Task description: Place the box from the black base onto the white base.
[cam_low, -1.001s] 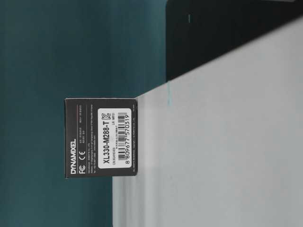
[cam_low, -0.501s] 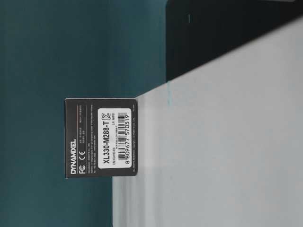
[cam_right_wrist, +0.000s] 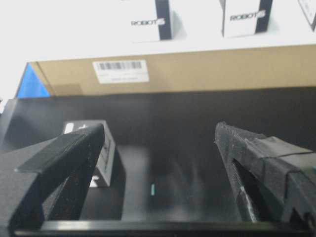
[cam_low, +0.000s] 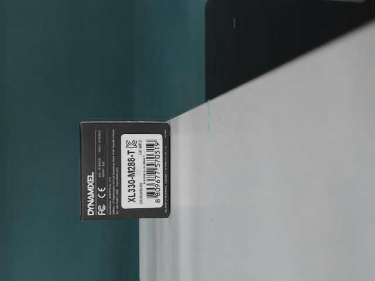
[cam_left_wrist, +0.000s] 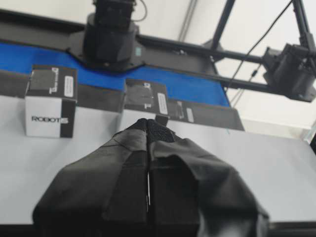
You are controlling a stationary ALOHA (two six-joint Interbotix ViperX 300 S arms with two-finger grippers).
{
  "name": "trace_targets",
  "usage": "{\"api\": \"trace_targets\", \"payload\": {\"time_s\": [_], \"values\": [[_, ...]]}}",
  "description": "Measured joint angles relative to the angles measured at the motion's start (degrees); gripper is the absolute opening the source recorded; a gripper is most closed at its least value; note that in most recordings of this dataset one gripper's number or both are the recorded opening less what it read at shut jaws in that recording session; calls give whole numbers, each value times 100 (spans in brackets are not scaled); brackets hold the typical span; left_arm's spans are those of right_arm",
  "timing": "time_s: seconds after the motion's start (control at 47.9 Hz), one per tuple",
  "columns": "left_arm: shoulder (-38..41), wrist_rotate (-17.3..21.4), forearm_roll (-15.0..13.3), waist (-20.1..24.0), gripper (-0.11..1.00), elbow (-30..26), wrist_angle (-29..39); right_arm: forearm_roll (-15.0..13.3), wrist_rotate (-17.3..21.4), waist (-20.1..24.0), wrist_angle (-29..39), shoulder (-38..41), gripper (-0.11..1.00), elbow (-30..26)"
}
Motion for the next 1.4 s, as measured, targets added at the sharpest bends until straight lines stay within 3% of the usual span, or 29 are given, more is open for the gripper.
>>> {"api": "trace_targets", "payload": {"time_s": [1.043,1.398], "values": [[70,-9,0,0,-7,0,0,26,9,0,141,-272,98,88],[141,-62,0,0,-7,9,0,26,0,0,158,-826,98,431]]}}
